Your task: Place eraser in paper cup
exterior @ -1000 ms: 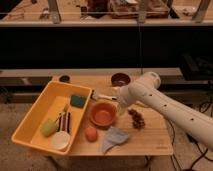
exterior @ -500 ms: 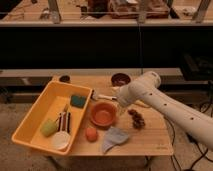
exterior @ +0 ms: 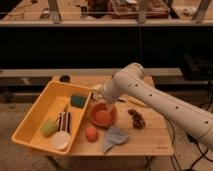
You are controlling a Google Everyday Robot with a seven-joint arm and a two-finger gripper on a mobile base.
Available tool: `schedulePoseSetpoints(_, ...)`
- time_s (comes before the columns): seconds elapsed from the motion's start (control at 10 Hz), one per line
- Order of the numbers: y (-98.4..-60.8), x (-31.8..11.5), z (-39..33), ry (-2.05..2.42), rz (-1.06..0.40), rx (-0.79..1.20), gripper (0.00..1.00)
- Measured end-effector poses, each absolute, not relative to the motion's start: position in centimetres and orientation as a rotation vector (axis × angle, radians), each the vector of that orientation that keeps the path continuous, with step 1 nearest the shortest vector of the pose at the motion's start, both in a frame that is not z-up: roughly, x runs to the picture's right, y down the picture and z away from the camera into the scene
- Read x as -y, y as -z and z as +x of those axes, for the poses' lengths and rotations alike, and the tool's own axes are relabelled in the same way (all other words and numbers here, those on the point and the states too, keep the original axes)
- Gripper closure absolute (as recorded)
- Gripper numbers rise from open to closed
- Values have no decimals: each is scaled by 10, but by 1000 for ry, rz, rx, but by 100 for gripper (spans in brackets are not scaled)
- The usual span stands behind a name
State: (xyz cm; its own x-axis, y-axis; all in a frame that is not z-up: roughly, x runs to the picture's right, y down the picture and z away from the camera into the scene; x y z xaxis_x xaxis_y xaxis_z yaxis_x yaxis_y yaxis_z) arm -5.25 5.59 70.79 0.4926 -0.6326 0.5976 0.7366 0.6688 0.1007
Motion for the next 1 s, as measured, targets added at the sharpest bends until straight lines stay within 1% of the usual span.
schedulePoseSetpoints(0.1, -703, -59, -66, 902, -168, 662, 20)
schedulePoseSetpoints(0.2, -693, -69, -99, 1058, -146, 687, 20)
schedulePoseSetpoints(0.4, -681, -83, -141, 1273, -109, 701, 20)
schedulePoseSetpoints(0.6, -667, -96, -200, 1556, -40, 687, 20)
schedulePoseSetpoints(0.8, -661, -98, -224, 1667, -8, 669, 20)
schedulePoseSetpoints(1.0, -661, -99, -227, 1689, -3, 663, 20)
